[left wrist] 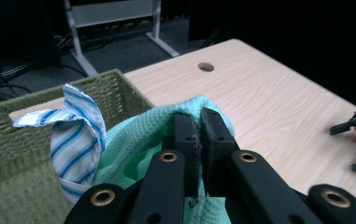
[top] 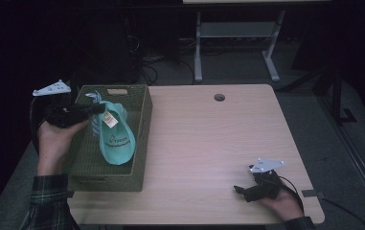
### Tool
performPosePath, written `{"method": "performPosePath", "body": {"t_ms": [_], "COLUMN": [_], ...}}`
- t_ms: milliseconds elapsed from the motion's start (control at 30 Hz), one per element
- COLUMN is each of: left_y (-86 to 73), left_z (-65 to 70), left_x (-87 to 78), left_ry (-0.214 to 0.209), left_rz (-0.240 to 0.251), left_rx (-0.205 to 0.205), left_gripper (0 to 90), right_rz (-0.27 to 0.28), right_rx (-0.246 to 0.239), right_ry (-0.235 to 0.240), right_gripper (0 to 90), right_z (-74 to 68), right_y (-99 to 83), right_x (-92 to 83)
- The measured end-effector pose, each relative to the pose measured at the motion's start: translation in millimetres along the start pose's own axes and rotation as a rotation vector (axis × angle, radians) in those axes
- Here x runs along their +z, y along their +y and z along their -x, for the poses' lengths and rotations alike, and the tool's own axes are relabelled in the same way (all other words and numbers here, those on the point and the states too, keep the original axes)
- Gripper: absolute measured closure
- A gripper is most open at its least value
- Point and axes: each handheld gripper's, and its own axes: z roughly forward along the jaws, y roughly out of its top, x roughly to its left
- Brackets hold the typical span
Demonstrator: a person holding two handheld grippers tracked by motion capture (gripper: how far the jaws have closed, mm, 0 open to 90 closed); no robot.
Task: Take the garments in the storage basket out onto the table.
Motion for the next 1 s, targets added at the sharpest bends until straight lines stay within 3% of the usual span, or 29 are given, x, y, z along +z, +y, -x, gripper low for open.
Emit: {"method": "performPosePath", "body": {"t_ms": [333,633,1000], "left_y": [24.2,44.3,62.5], "left_z": [10.2,20.8,40.0], "left_x": [-4.9,-4.7,7.1], "left_ry": [-0.032,-0.087,-0.150], "left_rz": [0.023,0.043,0.057], "left_rx": [0.024,0.044,0.078], "left_gripper": [86.3,86.3,86.3], "right_rz": [0.000,0.000,0.000], "right_rx": [0.001,0.000,0.000], "right_ry": [-0.001,-0.001,-0.001], "right_gripper": [2.6,2.6,2.6], "right_z": [0.0,0.0,0.0], "right_y": [0.0,0.0,0.0], "right_x": [0.0,0.0,0.0]}}
